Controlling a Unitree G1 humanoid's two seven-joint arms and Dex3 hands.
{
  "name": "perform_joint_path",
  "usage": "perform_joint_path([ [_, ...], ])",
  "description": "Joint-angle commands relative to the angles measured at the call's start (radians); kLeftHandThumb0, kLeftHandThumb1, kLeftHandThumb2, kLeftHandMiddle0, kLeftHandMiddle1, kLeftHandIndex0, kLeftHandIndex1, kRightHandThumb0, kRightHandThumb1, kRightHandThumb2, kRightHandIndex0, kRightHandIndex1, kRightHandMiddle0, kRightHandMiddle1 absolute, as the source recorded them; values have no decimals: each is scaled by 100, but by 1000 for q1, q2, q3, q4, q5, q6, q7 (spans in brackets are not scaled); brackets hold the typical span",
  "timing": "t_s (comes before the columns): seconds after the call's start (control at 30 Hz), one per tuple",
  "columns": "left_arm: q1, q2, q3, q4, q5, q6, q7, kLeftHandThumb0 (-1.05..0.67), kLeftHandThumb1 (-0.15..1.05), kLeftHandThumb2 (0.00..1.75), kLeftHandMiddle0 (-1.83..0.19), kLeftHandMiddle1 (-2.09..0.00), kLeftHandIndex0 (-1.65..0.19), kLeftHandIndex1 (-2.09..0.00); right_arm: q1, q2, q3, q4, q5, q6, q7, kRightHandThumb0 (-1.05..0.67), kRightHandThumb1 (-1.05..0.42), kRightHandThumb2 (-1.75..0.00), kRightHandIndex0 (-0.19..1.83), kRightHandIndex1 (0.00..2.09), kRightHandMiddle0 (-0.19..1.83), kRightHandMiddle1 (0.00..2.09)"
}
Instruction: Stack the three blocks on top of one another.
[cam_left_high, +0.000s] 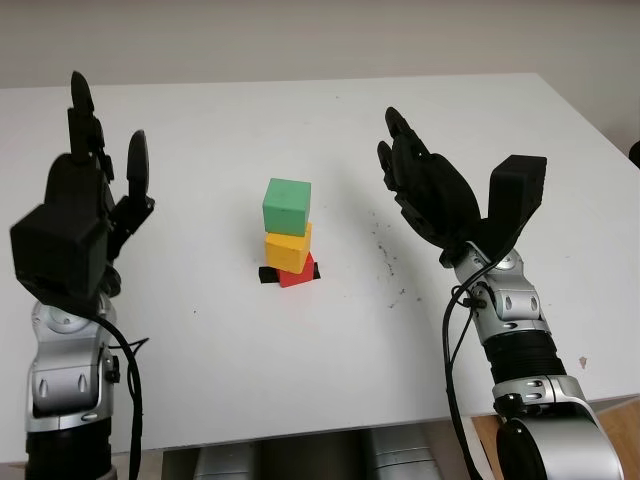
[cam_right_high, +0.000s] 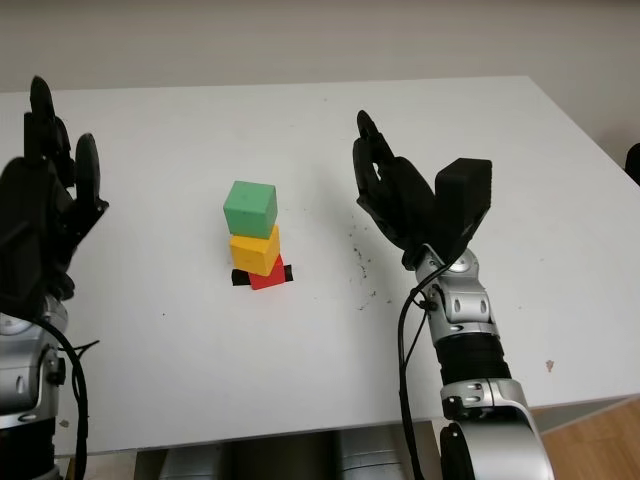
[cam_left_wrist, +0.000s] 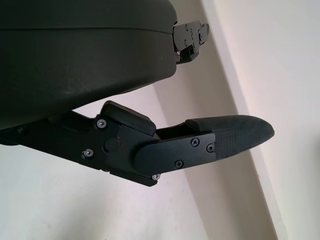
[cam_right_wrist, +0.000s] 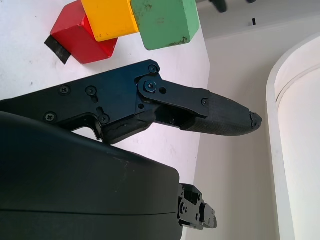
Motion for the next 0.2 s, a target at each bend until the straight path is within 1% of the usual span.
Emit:
perform_joint_path([
  [0.0,8,-14,-9,21,-5,-28,16,-84,105,66,19,-1,18,-3,3,8,1,1,2,-11,2,-84,-105,-70,-19,0,-19,0],
  [0.17,34,-71,-40,83,-17,-85,50,-83,105,65,18,-4,17,-5,8,8,5,-3,1,-4,3,-85,-105,-67,-19,0,-19,0],
])
